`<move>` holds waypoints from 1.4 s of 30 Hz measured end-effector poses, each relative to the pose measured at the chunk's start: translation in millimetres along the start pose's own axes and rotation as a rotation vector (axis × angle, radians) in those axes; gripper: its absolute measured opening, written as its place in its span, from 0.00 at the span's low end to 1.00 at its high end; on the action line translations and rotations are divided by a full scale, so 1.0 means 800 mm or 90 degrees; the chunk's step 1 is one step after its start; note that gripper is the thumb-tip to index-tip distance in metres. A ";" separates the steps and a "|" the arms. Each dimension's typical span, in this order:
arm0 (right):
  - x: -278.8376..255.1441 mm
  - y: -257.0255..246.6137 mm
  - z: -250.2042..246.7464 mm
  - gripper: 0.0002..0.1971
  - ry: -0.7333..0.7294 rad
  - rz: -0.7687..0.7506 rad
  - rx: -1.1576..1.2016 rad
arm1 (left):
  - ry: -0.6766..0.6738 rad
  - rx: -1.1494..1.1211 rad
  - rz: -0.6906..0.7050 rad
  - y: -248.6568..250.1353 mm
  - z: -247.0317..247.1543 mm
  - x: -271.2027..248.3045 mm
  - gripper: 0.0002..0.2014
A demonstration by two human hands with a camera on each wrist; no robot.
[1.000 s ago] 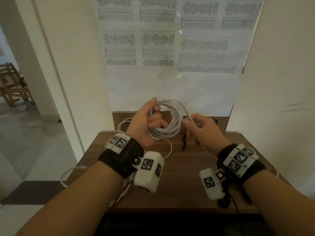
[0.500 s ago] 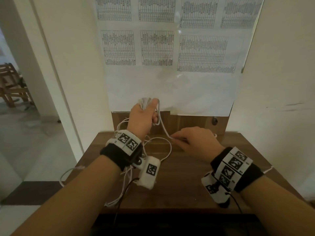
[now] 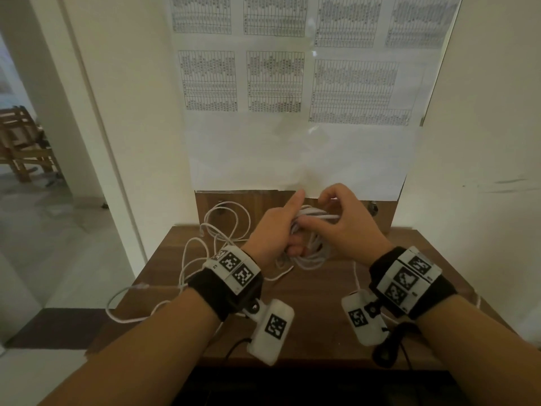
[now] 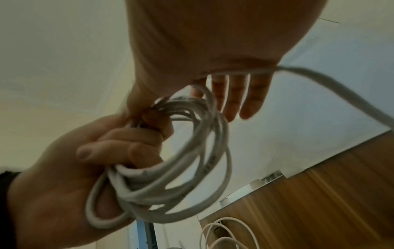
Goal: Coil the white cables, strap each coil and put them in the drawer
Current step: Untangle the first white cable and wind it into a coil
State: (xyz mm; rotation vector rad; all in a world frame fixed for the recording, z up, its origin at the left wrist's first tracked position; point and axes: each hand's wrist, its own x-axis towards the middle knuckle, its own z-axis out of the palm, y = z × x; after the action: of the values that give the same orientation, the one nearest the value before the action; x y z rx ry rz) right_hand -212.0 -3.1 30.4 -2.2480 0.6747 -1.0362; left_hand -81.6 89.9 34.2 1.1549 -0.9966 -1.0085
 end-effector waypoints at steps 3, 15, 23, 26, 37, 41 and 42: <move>-0.001 -0.005 0.001 0.15 -0.082 0.033 0.132 | -0.029 -0.078 -0.049 0.007 0.001 -0.004 0.30; 0.003 -0.028 0.017 0.27 0.044 0.244 0.376 | -0.074 -0.195 -0.048 0.000 0.008 -0.003 0.23; 0.008 -0.035 0.018 0.21 0.136 0.255 0.409 | -0.113 -0.277 -0.001 -0.009 0.018 -0.011 0.20; 0.005 -0.039 0.018 0.20 0.126 0.196 0.391 | -0.030 -0.196 0.008 0.001 0.016 -0.008 0.22; -0.019 0.001 0.000 0.19 -0.192 0.216 0.212 | 0.074 -0.394 -0.004 0.043 -0.043 0.010 0.22; -0.022 0.013 0.010 0.17 -0.233 0.116 -0.060 | 0.192 -0.383 0.049 0.048 -0.051 0.022 0.21; -0.021 0.011 0.012 0.18 -0.232 0.076 -0.124 | 0.219 -0.358 0.063 0.046 -0.052 0.025 0.21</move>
State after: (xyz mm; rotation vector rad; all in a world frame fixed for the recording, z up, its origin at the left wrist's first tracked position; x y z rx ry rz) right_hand -215.8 4.2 10.2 -2.4401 0.7622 -0.5001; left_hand -32.7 84.9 67.0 0.7635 -0.4459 -0.8930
